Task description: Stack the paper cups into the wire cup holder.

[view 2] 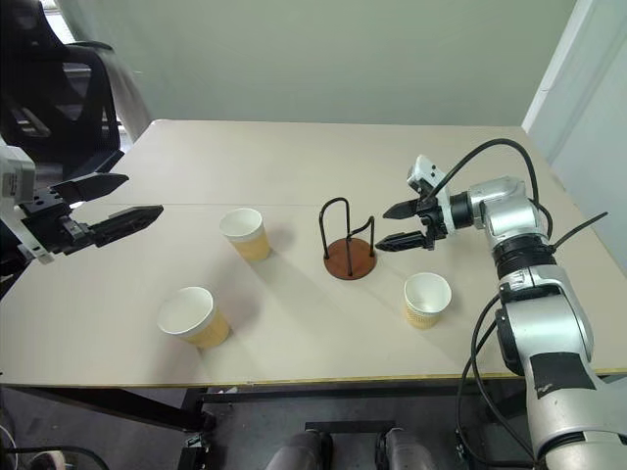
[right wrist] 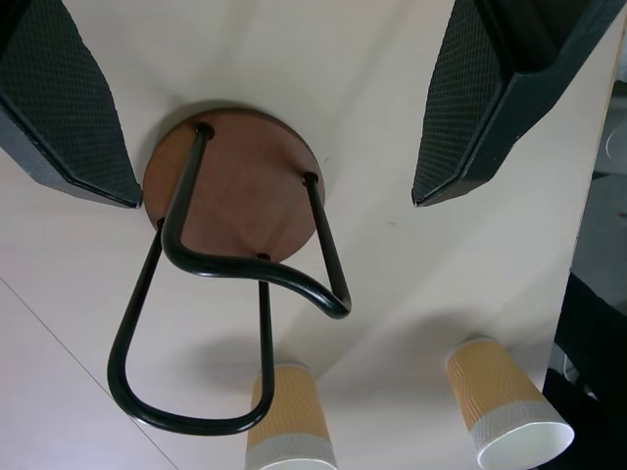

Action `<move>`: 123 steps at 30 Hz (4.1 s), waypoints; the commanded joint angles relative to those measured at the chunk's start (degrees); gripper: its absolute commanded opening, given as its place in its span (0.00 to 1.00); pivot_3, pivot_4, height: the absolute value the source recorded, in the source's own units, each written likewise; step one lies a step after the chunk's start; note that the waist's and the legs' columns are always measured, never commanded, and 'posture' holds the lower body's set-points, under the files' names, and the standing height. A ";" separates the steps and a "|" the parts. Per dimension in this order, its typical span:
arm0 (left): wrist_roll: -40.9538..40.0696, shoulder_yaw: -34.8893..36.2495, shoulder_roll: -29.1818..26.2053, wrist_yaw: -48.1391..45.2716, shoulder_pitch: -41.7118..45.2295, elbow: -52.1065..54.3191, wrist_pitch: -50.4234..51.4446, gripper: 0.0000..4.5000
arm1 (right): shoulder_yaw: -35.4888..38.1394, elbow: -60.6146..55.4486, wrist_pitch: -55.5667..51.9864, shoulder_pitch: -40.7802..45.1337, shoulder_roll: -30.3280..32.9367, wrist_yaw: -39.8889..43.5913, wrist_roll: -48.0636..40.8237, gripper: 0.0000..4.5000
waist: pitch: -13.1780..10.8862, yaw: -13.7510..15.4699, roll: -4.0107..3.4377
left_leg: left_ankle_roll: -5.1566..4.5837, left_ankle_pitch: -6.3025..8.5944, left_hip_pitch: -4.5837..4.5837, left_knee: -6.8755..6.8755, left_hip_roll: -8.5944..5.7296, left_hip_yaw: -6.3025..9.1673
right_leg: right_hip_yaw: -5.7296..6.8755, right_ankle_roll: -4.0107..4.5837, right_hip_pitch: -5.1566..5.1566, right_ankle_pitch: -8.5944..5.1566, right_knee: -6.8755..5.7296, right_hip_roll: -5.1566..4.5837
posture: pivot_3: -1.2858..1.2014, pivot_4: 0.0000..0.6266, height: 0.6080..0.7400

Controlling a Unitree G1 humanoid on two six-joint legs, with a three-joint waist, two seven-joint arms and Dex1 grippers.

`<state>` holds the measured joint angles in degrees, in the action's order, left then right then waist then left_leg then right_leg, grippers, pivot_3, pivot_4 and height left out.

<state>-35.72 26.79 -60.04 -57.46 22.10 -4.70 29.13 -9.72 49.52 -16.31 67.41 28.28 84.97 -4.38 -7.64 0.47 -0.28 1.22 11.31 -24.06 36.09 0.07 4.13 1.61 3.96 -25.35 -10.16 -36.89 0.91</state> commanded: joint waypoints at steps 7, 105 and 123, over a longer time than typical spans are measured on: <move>1.21 0.11 -0.90 -0.54 3.33 -0.88 -1.68 1.00 | 1.40 -7.61 -3.03 -3.06 0.33 -0.93 -2.08 1.00 | 0.00 0.04 0.00 | -0.01 0.00 -0.02 0.00 -0.01 -0.01 | 0.00 0.00 0.00 0.00 0.02 -0.01 | 0.52 0.24 1.00; 2.39 -0.36 -1.01 -2.82 3.38 -0.81 -1.99 1.00 | -8.90 -5.51 10.15 0.93 -10.00 6.99 2.63 0.01 | 0.01 -0.29 0.02 | -0.02 0.13 -0.11 0.02 0.00 0.01 | 0.01 -0.01 -0.13 -0.06 -0.03 0.01 | 0.52 0.24 1.00; 2.15 0.28 -1.03 -2.00 2.80 0.80 -1.06 1.00 | -9.03 10.72 22.17 8.06 -13.01 3.53 9.40 0.32 | 0.01 -0.28 0.02 | 0.04 0.20 -0.11 0.01 0.00 0.01 | 0.01 0.04 -0.14 -0.08 -0.04 0.00 | 0.52 0.24 1.00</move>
<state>-33.30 25.63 -59.80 -59.65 24.45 -5.56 27.99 -19.47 60.33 4.62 73.56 15.34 88.83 4.82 -7.63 0.18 -0.26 1.26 11.52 -24.16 36.10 0.07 4.14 1.62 4.00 -25.48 -10.24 -36.93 0.91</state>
